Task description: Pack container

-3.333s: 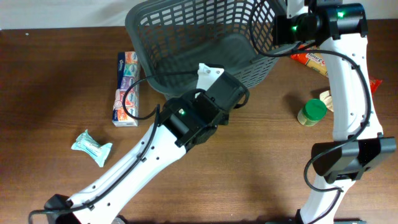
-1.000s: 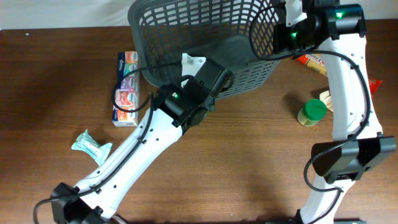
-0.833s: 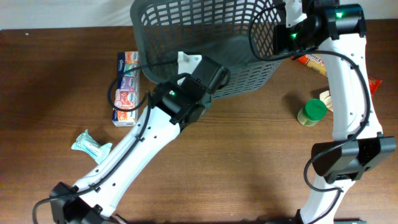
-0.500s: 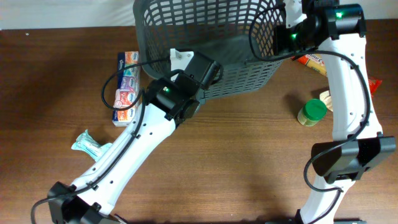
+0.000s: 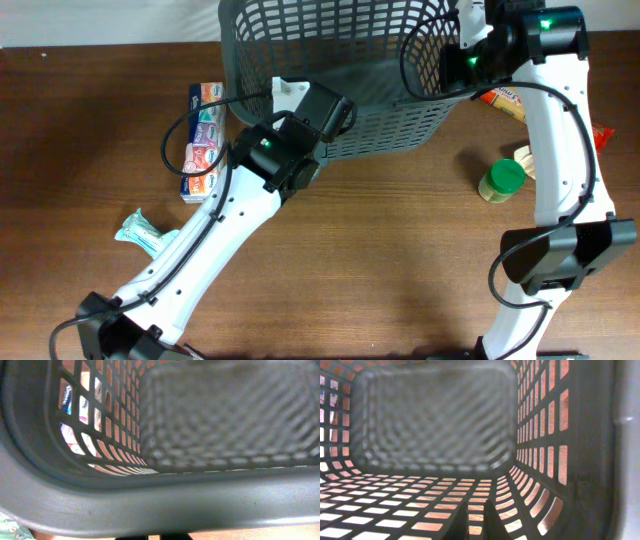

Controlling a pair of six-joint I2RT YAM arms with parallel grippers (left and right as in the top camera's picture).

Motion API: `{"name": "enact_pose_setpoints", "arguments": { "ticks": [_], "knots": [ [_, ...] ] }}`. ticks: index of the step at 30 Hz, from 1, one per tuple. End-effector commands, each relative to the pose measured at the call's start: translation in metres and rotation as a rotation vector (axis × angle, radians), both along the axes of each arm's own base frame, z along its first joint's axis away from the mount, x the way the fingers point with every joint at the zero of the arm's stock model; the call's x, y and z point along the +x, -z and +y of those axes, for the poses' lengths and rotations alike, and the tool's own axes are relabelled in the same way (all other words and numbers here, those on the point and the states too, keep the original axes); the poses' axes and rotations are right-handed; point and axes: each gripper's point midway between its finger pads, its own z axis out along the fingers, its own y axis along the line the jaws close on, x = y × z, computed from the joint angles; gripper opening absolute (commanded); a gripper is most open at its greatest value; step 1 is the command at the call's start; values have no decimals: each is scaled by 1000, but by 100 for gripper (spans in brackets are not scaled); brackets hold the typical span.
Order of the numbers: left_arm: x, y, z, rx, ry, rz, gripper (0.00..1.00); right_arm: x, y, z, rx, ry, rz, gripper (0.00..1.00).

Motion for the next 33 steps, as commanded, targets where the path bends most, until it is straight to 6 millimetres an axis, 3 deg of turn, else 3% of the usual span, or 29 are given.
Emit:
{"name": "enact_pose_setpoints", "arguments": {
  "ticks": [1, 11, 33],
  "knots": [
    [9, -6, 14, 31, -34, -25, 2, -7, 3, 0, -10, 0, 27, 4],
    [16, -6, 33, 35, -76, -23, 2, -9, 4, 2, -3, -5, 35, 4],
    [16, -6, 34, 38, -78, -24, 2, -9, 3, 4, 6, -9, 36, 4]
  ]
}}
